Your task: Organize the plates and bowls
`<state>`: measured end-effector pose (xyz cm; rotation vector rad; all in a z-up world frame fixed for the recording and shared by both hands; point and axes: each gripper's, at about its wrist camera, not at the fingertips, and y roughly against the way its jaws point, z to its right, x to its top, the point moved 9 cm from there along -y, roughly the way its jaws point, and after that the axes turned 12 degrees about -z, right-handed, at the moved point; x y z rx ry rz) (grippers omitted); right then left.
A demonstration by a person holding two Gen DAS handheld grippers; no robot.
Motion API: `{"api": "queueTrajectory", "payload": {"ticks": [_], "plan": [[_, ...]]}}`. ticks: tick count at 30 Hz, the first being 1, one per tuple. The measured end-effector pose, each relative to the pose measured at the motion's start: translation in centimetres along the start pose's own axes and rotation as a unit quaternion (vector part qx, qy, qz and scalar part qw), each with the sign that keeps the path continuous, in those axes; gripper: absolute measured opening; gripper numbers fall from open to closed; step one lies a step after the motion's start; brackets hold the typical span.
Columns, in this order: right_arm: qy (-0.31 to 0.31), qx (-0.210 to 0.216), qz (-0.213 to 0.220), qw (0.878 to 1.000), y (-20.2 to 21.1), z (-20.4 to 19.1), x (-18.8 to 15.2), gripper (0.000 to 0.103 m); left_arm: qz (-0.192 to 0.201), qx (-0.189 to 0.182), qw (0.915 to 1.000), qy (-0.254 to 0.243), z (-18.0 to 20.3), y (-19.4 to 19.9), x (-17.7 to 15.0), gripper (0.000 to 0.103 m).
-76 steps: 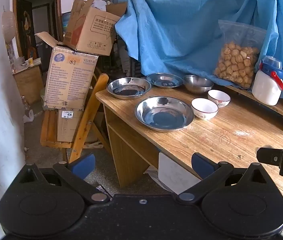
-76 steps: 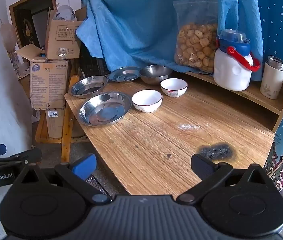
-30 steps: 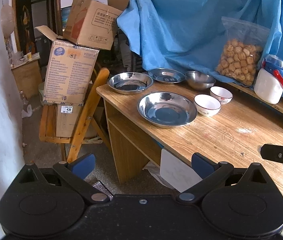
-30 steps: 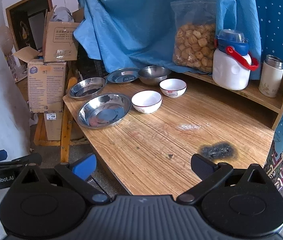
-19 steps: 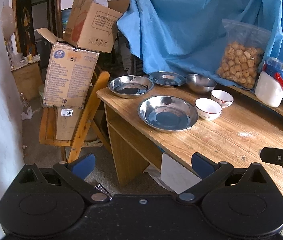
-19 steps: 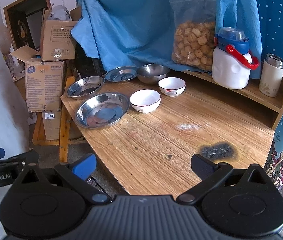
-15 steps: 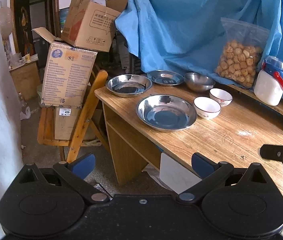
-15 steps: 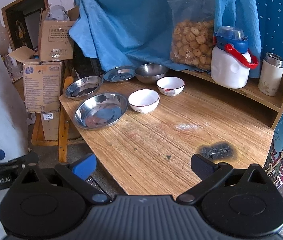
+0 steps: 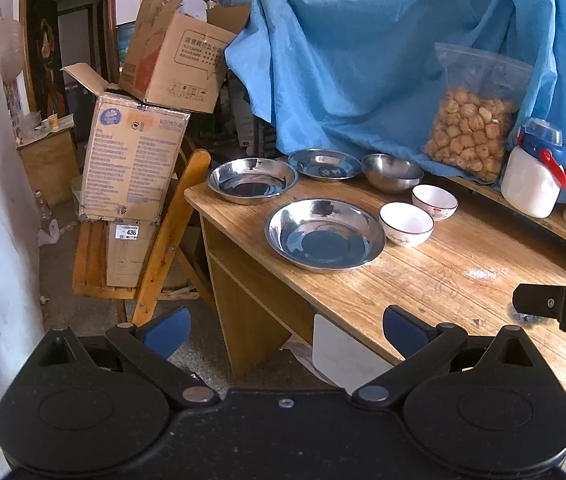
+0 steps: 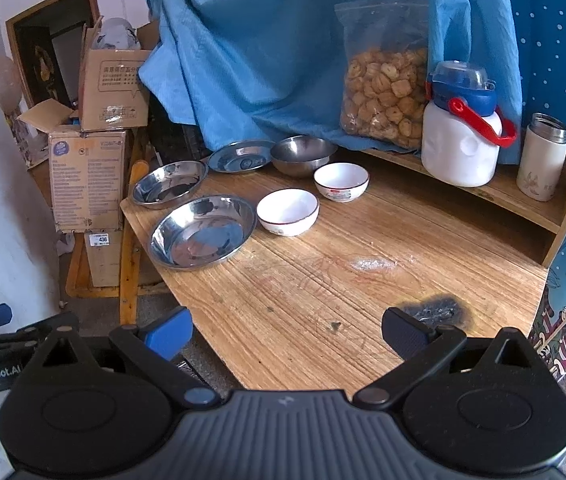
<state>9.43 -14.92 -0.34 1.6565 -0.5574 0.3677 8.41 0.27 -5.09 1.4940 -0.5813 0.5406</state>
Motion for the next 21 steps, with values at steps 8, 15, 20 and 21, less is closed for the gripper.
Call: {"api": "queueTrajectory", "payload": {"ticks": [8,15,20,21], "plan": [[0.025,0.020,0.003,0.999,0.2,0.1,0.0,0.103,-0.002,0.017,0.9998,0.009,1.0,0.4,-0.1,0.102],[0.053,0.047,-0.002,0.997,0.3,1.3,0.8,0.103,-0.048,0.052,0.9953,0.066,0.8,-0.2,-0.4,0.102],[0.083,0.069,-0.017,0.994,-0.6,1.1,0.9,0.103,-0.067,0.063,0.9860,0.139,-1.0,-1.2,-0.2,0.102],[0.088,0.072,-0.014,0.993,-0.5,1.0,1.2,0.103,-0.063,0.067,0.9844,0.150,-1.4,-1.3,0.2,0.102]]}}
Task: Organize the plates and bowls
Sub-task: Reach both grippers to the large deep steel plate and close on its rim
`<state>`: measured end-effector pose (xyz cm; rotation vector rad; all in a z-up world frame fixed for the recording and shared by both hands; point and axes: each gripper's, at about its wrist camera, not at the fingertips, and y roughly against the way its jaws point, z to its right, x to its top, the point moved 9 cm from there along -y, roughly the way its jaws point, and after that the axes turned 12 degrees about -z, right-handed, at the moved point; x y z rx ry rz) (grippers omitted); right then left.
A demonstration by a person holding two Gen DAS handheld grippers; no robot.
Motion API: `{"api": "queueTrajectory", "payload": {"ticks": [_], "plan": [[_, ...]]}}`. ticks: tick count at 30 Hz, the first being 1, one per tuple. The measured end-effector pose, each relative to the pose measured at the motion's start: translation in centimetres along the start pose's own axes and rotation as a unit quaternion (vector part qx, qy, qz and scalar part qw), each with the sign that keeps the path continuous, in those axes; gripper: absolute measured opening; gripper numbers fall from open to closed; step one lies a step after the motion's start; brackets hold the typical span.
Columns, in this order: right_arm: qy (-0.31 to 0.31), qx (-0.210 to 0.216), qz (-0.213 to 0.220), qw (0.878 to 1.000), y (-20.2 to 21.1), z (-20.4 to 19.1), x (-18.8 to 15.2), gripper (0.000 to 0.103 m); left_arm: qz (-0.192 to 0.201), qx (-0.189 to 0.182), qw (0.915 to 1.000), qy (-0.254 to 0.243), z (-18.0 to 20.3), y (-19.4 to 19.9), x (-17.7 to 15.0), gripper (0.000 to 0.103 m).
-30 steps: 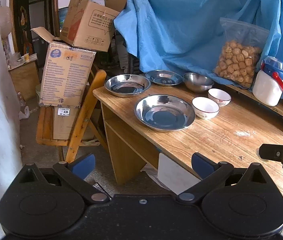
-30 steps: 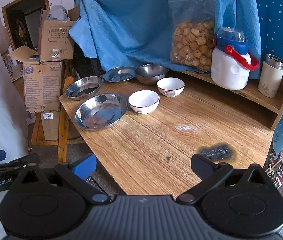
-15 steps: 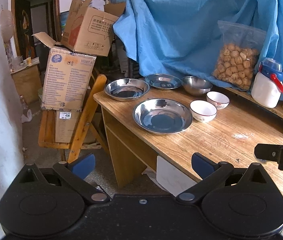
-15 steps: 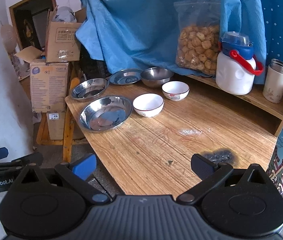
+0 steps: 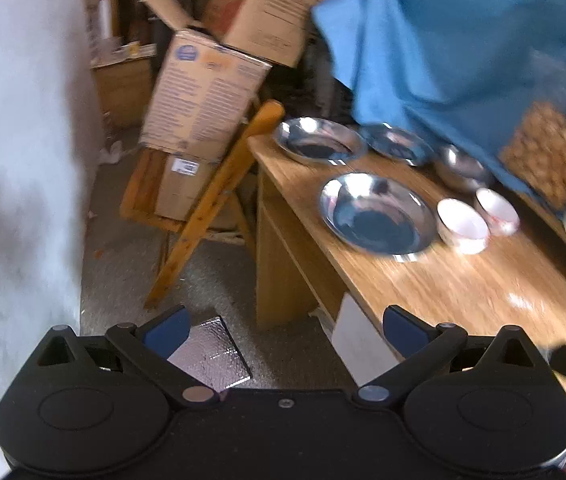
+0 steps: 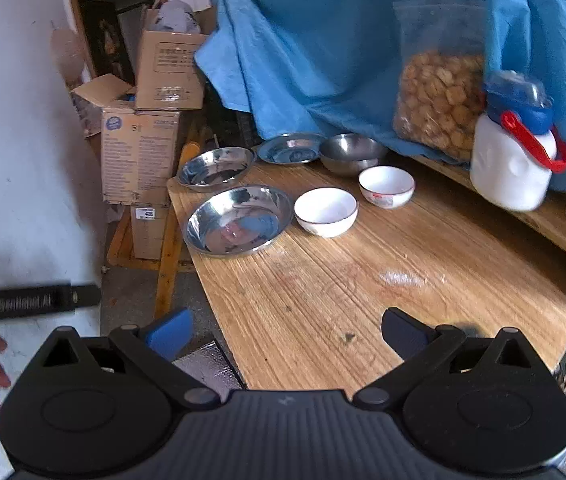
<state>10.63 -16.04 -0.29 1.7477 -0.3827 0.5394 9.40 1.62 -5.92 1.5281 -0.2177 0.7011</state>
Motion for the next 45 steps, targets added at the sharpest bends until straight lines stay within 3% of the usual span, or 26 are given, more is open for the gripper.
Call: {"api": "queueTrajectory", "payload": {"ticks": [4,7,10,13,16,23,28,31,37,40,43,45], "plan": [[0.012,0.007,0.010,1.000,-0.3,0.3,1.3,0.103,-0.011,0.035,0.9982,0.047,-1.4,-1.5,2.1,0.102],[0.008,0.015,0.013,1.000,-0.9,0.7,2.3,0.103,-0.035,-0.010,0.9964,0.076,-1.5,-3.0,3.8,0.102],[-0.003,0.029,0.014,0.999,-1.8,1.0,3.6,0.103,-0.023,-0.026,0.9960,0.083,-1.5,-3.6,6.0,0.102],[-0.016,0.043,0.013,0.999,-3.2,0.9,5.4,0.103,-0.011,-0.017,0.9986,0.049,-1.0,-5.1,8.7,0.102],[-0.011,0.035,0.008,0.999,-5.2,0.3,7.3,0.103,-0.024,-0.021,0.9995,0.006,-0.1,-8.2,11.4,0.102],[-0.021,0.022,-0.022,0.999,-12.0,-1.6,11.7,0.103,-0.059,-0.040,0.9970,-0.032,-0.4,-16.6,18.1,0.102],[-0.047,-0.003,-0.035,0.998,-16.5,-3.4,15.2,0.103,-0.084,-0.082,0.9906,-0.071,-0.5,-20.8,22.9,0.102],[-0.056,-0.030,-0.048,0.997,-19.2,-3.5,16.9,0.103,-0.112,-0.122,0.9812,-0.099,0.1,-23.3,25.1,0.102],[-0.074,-0.061,-0.050,0.994,-23.2,-3.1,19.7,0.103,-0.101,-0.143,0.9722,-0.156,0.7,-26.0,28.3,0.102],[-0.088,-0.070,-0.073,0.991,-25.4,-3.0,20.5,0.103,-0.112,-0.132,0.9708,-0.166,0.8,-27.5,30.0,0.102],[-0.094,-0.117,-0.088,0.985,-27.4,-2.7,20.8,0.103,-0.111,-0.103,0.9730,-0.174,0.4,-29.2,31.3,0.102],[-0.104,-0.121,-0.085,0.983,-28.1,-2.7,21.3,0.103,-0.115,-0.077,0.9739,-0.180,0.0,-30.1,31.8,0.102]]}}
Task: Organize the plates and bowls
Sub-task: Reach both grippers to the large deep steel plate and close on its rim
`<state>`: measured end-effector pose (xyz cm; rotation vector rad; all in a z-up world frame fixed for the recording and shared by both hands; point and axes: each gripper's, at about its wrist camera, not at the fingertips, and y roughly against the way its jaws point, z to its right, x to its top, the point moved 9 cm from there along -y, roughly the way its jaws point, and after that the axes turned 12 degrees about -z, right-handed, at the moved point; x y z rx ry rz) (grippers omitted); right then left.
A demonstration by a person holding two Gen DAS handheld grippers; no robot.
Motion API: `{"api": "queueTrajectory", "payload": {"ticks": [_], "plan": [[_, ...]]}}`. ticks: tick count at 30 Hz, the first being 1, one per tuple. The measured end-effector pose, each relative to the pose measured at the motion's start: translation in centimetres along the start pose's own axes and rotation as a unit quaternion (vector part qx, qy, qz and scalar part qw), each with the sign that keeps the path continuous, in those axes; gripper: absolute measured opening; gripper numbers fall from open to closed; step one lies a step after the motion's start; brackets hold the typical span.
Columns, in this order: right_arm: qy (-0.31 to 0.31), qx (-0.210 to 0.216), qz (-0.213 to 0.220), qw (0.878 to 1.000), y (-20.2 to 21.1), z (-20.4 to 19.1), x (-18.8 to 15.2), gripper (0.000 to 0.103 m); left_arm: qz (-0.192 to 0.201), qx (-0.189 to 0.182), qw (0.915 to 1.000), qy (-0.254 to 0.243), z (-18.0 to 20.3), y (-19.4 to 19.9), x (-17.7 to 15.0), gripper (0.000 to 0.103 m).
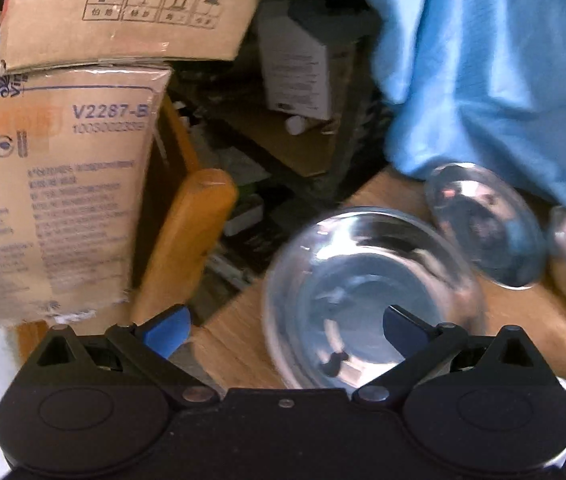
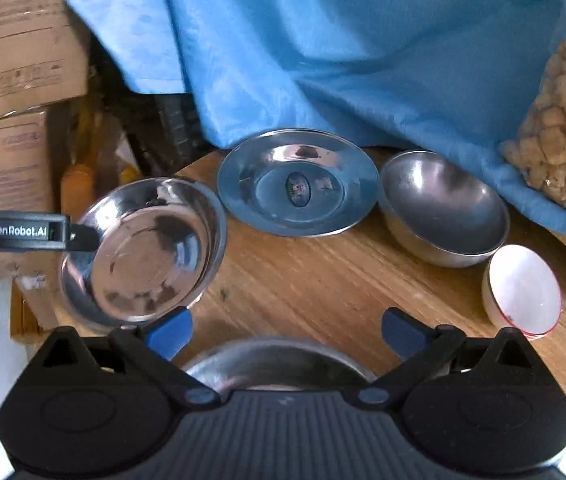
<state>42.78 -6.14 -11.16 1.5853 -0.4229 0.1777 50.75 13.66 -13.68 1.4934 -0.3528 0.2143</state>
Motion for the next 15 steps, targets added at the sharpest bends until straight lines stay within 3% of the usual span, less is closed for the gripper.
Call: {"api": "queueTrajectory", "payload": {"ticks": [3,6,9,11,15], "plan": [[0.015,-0.004,0.033,0.999,0.2,-0.7,1.1,0.103,-0.009,0.030,0.9993,-0.022,-0.6,-1.0,0.7,0.102],[0.041,-0.001,0.050,0.998,-0.4,-1.6,1.9,0.103,-0.019,0.026,0.9987,-0.038,-0.5,-2.0,1.2,0.101],[0.035,0.019,0.037,0.999,-1.5,-2.2,2.3,0.103,-0.025,0.025,0.9983,-0.046,-0.5,-2.5,1.4,0.101],[0.030,0.007,0.025,0.999,-2.2,-2.5,2.3,0.102,-0.026,0.023,0.9982,-0.049,-0.4,-2.7,1.5,0.099],[0.028,0.003,0.003,1.000,-3.4,-3.3,2.4,0.090,-0.052,0.004,0.9971,-0.055,-0.1,-3.3,1.2,0.086]]}}
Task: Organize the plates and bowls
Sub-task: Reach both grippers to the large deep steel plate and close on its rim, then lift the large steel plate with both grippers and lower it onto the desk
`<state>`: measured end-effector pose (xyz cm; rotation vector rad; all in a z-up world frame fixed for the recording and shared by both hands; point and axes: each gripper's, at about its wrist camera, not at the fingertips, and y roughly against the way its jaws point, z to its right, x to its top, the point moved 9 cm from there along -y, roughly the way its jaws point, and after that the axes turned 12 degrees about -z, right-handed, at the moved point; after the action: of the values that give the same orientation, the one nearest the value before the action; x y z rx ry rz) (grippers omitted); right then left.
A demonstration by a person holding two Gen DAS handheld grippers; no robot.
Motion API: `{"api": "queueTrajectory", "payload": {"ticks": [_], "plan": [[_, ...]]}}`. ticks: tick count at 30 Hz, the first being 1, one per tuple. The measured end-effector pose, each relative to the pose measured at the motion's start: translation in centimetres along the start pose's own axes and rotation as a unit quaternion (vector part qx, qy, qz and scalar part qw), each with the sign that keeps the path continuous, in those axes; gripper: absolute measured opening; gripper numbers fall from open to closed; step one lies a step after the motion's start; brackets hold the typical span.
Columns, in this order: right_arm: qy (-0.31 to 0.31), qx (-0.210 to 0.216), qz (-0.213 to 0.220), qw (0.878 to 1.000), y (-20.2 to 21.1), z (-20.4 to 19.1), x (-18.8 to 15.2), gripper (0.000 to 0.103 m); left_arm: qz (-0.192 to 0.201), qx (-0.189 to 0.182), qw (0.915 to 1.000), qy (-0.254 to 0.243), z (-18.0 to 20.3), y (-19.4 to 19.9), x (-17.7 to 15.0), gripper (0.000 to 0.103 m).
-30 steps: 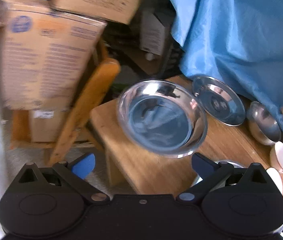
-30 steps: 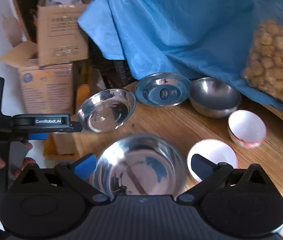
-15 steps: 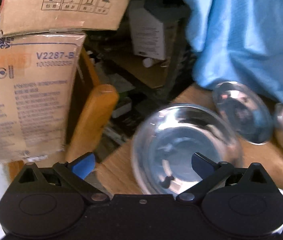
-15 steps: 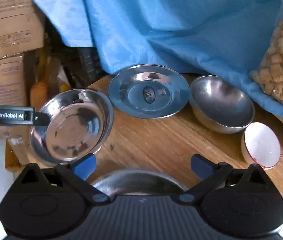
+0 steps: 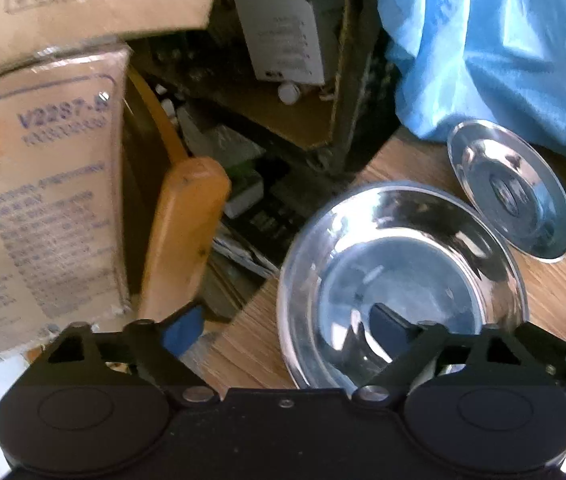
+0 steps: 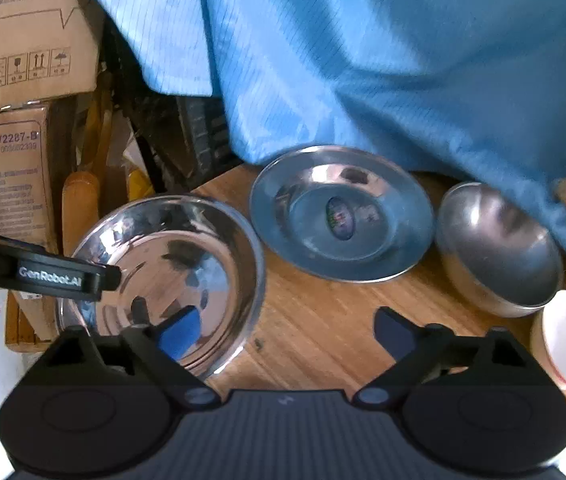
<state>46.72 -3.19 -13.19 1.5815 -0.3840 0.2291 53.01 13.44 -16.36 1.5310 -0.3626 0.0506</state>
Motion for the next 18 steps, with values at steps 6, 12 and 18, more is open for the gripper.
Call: {"api": "queueTrajectory", "payload": {"ticks": [6,12,18], "plan": [[-0.009,0.026,-0.018,0.999,-1.3,-0.6,0.3,0.067,-0.007,-0.027,0.9996,-0.001,0.6,-0.4,0.1,0.067],[-0.014,0.040,-0.028,0.999,-2.0,-0.7,0.7,0.039,-0.002,-0.050,0.9987,0.002,0.9,-0.1,0.0,0.049],[-0.013,0.057,-0.040,0.998,-2.6,-0.9,0.8,0.020,-0.003,-0.070,0.9974,0.015,0.9,-0.1,0.3,0.037]]}}
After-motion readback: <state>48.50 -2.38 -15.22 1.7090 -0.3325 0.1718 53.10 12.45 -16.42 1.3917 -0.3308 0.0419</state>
